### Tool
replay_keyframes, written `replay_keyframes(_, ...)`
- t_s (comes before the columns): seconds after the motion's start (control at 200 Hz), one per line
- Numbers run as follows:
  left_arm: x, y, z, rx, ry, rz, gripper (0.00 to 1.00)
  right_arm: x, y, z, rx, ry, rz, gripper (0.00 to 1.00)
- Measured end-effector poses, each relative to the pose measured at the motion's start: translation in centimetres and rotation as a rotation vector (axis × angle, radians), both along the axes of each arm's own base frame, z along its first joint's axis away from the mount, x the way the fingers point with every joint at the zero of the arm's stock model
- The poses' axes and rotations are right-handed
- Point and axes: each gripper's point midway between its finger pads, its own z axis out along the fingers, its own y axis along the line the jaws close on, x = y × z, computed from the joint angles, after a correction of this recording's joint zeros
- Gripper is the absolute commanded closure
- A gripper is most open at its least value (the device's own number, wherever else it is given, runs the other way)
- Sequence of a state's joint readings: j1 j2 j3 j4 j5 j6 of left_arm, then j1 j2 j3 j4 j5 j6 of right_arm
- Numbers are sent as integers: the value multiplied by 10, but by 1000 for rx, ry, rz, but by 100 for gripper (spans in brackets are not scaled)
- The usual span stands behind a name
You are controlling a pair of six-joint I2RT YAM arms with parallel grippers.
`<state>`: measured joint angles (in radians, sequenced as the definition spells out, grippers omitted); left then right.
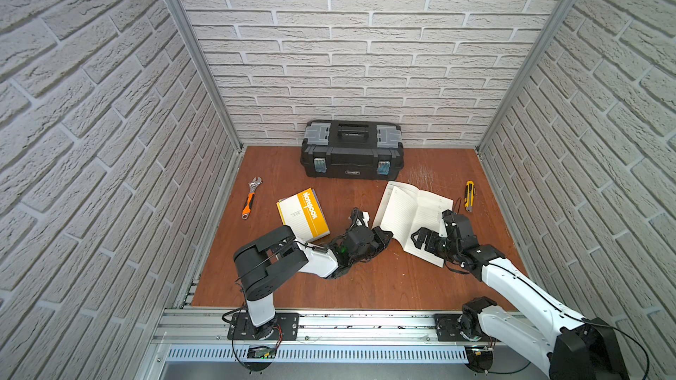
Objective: Close the notebook
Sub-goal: Close the notebook at the center of the board.
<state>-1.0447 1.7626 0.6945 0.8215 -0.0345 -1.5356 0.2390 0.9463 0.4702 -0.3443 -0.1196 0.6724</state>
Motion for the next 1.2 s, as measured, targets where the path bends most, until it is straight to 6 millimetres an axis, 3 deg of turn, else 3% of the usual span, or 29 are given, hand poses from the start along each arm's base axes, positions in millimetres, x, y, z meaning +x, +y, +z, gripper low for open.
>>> replay_keyframes(0.28,-1,-2,8,-4,-27,-37,100,0,0,3,0,-4,0,0)
replay_keyframes(0.38,0,4,20,-14,-49,-38,100,-1,1,0,4,11,7,0)
replay_keyframes(0.605,7,37,74,-33,-167,7,100,-2,6,-6,18,41,26,0)
replay_keyframes(0.74,6,68,87,-2,-218,60,100,0,9,-5,29,36,33,0)
replay_keyframes(0.835,6,90,77,44,-213,100,100,4,12,-1,47,15,41,0)
replay_keyframes(1.025,-4,126,32,172,-157,147,100,20,25,9,104,-35,71,0)
replay_keyframes(1.115,-10,141,13,233,-135,162,100,33,39,14,138,-41,106,0)
replay_keyframes(1.2,-15,151,7,283,-137,176,100,47,59,19,159,-50,157,0)
